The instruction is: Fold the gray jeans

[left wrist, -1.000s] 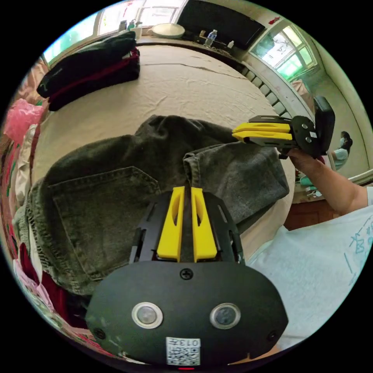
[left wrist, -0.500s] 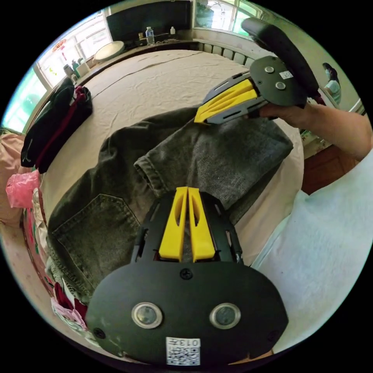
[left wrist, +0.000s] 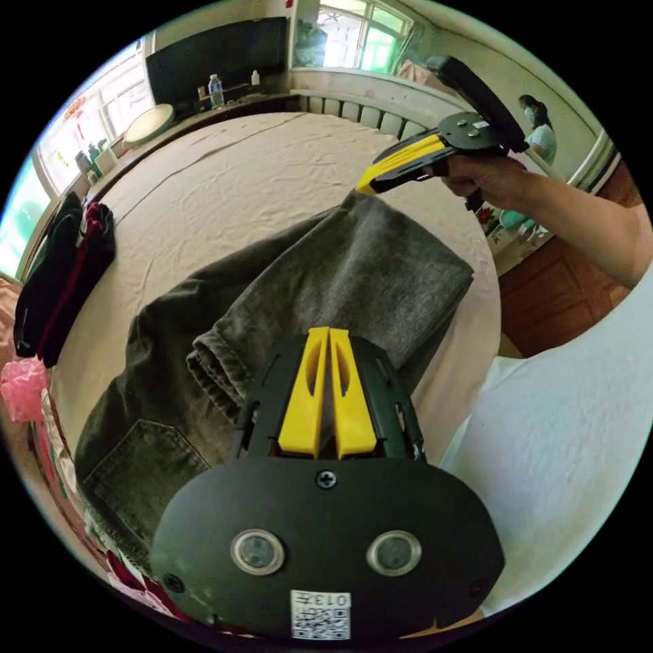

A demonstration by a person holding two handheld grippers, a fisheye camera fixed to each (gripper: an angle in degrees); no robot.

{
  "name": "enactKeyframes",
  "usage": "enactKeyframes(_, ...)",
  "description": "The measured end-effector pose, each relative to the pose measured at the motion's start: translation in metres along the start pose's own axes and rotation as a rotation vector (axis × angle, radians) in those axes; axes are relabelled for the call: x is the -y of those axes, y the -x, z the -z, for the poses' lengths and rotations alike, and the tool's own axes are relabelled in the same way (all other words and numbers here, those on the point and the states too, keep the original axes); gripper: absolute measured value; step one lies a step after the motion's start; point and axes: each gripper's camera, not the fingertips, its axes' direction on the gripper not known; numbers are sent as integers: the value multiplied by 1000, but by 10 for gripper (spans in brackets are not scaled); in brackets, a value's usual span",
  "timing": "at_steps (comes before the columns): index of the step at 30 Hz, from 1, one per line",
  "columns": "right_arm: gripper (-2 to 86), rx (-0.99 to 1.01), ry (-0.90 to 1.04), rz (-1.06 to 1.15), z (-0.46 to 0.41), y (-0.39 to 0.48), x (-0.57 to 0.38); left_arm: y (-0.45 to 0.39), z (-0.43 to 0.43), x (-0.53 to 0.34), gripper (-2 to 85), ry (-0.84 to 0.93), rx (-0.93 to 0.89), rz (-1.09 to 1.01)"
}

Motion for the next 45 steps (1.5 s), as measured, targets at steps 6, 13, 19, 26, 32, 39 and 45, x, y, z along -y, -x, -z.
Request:
enactKeyframes(6, -1, 44, 55, 49, 22, 32, -30, -42, -22, 27, -3, 11, -20, -192)
enactKeyframes(13, -1, -43, 114, 98, -13, 55, -62, -49, -50, 16, -3, 60, -13, -247)
enactKeyframes(19, 0, 21, 20, 112, 18, 56, -58, -13, -16, -25, -4, 59, 117, -116)
enactKeyframes(26, 5, 96, 116, 135, 4, 36, -28, 66, -6, -102, 1, 106, 58, 173)
enactKeyframes(32, 62, 285, -97, 212, 20, 22, 68, 155, 107, -259, 66, -162, 168, 736)
enactKeyframes(39, 99, 549, -200, 462, 5, 90, 241, 187, 172, -473, 155, -369, 192, 1320)
enactKeyframes(45, 122, 606, -25, 703, -44, 191, 376, 225, 154, -526, 181, -494, -34, 1389)
